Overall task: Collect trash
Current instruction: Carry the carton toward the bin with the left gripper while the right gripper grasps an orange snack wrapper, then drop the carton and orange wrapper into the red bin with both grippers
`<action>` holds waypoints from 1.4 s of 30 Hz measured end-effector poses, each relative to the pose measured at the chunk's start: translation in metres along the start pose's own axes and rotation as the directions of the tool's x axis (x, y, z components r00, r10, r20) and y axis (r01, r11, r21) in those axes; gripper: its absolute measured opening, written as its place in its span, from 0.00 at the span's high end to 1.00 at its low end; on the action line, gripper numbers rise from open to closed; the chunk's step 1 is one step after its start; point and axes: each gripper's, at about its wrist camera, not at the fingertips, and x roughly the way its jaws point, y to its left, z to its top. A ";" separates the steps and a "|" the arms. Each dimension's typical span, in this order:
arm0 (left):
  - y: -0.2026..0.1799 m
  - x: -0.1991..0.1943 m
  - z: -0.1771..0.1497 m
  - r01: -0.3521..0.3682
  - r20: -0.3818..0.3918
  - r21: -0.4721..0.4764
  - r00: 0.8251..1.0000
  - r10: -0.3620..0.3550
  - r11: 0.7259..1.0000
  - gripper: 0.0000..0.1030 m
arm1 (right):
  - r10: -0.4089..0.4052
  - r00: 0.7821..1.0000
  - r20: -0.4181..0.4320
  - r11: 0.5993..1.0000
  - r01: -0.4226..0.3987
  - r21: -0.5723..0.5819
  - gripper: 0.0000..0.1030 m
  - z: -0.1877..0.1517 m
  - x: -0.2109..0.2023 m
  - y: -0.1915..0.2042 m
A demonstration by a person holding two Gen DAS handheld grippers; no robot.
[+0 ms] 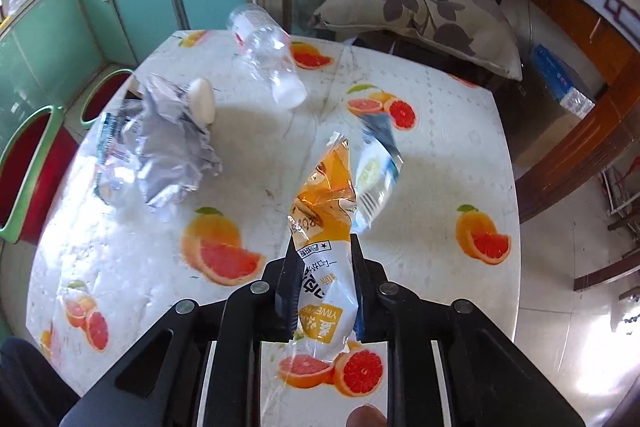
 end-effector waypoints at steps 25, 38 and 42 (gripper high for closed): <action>0.158 0.106 -0.010 -0.150 -0.120 -0.250 0.985 0.124 0.956 0.05 | 0.268 0.948 0.171 0.913 -0.194 -0.358 0.84 0.052 -0.111 0.235; 0.208 0.026 -0.038 -0.237 -0.018 -0.304 0.970 0.244 0.922 0.01 | 0.430 0.894 0.127 0.815 -0.324 -0.480 0.84 0.073 -0.091 0.347; 0.229 0.001 -0.048 -0.257 -0.005 -0.348 0.962 0.273 0.901 0.01 | 0.447 0.888 0.109 0.788 -0.333 -0.518 0.84 0.076 -0.078 0.385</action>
